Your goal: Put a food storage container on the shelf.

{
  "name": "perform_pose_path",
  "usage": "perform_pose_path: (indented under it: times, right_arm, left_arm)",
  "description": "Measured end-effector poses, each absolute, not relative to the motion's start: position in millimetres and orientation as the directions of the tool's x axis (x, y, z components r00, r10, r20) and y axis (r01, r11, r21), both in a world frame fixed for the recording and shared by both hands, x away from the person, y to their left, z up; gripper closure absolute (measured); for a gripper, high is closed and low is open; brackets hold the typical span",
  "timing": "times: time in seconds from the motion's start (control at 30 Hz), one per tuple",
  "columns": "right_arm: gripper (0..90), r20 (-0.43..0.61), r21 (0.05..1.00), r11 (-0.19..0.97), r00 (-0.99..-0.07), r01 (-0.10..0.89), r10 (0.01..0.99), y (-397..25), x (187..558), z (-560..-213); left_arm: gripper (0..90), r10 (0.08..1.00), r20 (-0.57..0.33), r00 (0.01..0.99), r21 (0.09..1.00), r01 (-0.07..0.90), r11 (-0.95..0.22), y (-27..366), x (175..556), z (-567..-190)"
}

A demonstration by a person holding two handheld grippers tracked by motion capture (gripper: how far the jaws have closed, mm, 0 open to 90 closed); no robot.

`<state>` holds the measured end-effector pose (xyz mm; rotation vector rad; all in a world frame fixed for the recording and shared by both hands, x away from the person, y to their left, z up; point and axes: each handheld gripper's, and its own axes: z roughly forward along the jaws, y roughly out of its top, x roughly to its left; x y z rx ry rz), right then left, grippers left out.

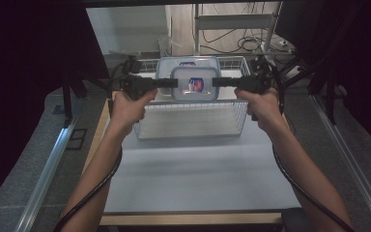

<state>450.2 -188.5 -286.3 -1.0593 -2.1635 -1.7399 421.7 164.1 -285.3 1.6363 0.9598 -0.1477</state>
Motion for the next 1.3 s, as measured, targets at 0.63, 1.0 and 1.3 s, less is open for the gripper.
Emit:
perform_pose_path:
  times: [0.63, 1.0, 1.3]
  right_arm:
    - [57.3, 0.596, 0.745, -0.002, -0.664, 0.667, 0.452, -170, 514, -267]
    - [53.8, 0.531, 0.776, 0.010, -0.661, 0.631, 0.530, -160, 518, -266]
    - [49.0, 0.379, 0.861, 0.041, -0.692, 0.507, 0.615, -162, 511, -263]
  left_arm:
    - [56.3, 0.518, -0.627, 0.582, 0.725, 0.679, 0.114, 179, 478, -281]
    - [49.4, 0.626, -0.546, 0.557, 0.757, 0.648, 0.084, 166, 476, -277]
    - [37.5, 0.662, -0.469, 0.585, 0.812, 0.580, 0.063, 167, 462, -275]
